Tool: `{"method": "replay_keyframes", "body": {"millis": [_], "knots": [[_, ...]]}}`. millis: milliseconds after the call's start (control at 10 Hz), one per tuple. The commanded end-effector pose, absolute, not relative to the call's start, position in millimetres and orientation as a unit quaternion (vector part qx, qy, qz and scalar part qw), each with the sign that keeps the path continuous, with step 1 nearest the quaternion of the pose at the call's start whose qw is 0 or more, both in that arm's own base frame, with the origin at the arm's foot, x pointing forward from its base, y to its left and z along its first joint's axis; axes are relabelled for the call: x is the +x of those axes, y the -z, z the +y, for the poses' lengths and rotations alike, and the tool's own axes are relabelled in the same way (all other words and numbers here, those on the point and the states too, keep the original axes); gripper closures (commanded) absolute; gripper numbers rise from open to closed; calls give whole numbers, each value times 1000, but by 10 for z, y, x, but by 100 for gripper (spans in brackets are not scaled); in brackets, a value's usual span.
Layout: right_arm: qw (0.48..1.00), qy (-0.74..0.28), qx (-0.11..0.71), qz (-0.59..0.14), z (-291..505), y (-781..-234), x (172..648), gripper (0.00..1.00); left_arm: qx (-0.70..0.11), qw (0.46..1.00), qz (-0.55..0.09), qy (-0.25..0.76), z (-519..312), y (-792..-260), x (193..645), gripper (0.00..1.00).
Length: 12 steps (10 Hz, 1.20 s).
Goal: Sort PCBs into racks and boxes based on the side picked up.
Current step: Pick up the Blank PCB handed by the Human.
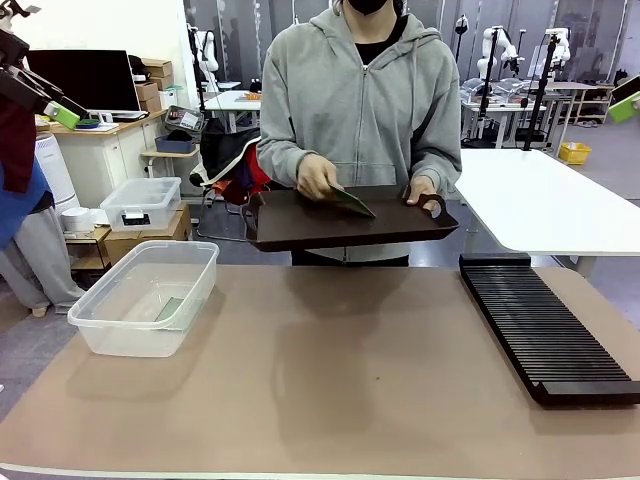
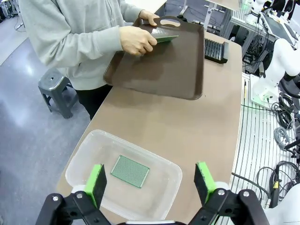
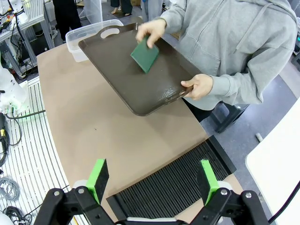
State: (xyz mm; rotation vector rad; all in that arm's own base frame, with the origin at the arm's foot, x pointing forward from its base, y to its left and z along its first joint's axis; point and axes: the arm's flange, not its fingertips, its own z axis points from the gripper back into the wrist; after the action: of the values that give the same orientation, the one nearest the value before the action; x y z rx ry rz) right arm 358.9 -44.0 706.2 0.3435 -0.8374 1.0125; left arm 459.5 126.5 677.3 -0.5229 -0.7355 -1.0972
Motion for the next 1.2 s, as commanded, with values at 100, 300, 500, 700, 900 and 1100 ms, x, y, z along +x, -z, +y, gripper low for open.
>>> {"method": "replay_keyframes", "body": {"millis": [100,300,500,700,900,1100], "knots": [[773,-473,166,-388,-426,-7050,3588,0,-237,759,-331,508,1265,-6769,4589,0],[773,-473,166,-388,-426,-7050,3588,0,-237,759,-331,508,1265,-6769,4589,0],[773,-473,166,-388,-426,-7050,3588,0,-237,759,-331,508,1265,-6769,4589,0],[773,-473,166,-388,-426,-7050,3588,0,-237,759,-331,508,1265,-6769,4589,0],[773,-473,166,-388,-426,-7050,3588,0,-237,759,-331,508,1265,-6769,4589,0],[773,-473,166,-388,-426,-7050,3588,0,-237,759,-331,508,1265,-6769,4589,0]]}}
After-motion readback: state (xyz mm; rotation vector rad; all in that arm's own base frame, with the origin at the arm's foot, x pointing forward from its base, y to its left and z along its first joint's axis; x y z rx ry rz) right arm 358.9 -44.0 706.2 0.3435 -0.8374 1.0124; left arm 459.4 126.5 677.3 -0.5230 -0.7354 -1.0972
